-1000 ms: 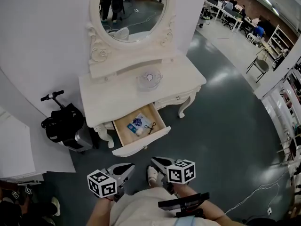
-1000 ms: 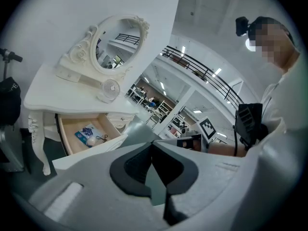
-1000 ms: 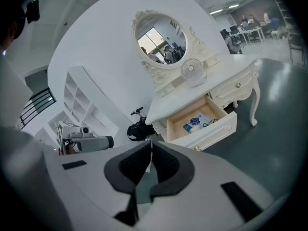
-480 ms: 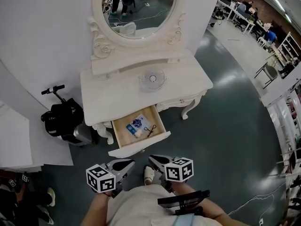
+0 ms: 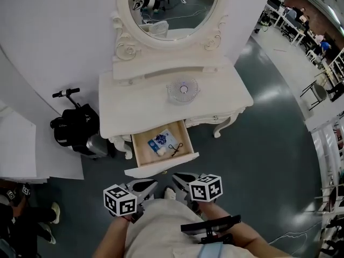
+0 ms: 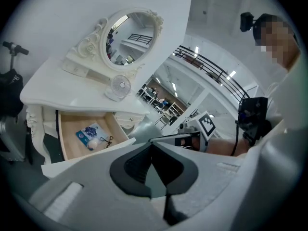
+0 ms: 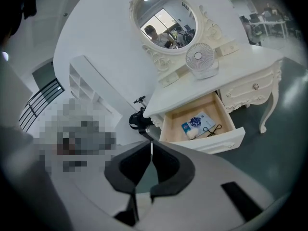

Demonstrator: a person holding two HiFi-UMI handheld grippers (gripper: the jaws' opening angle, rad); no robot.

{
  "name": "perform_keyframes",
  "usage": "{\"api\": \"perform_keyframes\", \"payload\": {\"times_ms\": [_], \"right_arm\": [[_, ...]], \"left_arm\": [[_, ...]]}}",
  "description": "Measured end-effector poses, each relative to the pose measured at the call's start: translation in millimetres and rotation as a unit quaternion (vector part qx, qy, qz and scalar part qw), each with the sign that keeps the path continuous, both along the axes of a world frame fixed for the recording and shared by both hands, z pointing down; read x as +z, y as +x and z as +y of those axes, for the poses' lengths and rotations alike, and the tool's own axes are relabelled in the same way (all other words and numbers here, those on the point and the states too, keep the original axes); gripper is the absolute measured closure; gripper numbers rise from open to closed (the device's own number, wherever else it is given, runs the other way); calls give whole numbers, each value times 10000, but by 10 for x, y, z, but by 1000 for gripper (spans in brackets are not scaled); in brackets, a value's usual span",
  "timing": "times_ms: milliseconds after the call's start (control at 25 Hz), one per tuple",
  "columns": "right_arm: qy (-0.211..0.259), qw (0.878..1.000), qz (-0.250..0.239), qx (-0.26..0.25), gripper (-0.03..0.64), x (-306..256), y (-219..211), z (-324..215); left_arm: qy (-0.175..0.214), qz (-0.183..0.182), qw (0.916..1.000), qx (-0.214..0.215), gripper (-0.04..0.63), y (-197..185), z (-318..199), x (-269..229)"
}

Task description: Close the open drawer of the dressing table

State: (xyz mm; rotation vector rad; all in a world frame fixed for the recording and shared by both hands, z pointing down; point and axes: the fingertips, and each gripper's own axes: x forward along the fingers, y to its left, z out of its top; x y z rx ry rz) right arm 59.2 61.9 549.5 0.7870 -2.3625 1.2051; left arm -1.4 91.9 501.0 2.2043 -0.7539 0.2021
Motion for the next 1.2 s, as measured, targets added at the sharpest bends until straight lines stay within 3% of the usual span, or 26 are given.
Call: {"api": "perform_keyframes", "payload": {"times_ms": [120, 520, 920, 1040, 1200], "right_arm": [[-36, 9996, 188, -215, 598, 77, -10, -59], [-140, 9934, 649, -936, 598, 490, -126, 16], [-430, 9920, 898, -773, 597, 944, -199, -24], [-481, 9906, 1004, -793, 535, 1056, -215, -16], [-552, 9903, 1066, -699, 532, 1202, -238, -25]], "left_arm": [[-197, -2, 9998, -20, 586, -5, -64, 103], [-642, -724, 9952, 146, 586, -7, -225, 497], [-943, -796, 9922, 203, 586, -18, -166, 673], [-996, -794, 9917, 192, 586, -40, -143, 696], [-1052, -799, 9911, 182, 586, -79, -115, 736]]}}
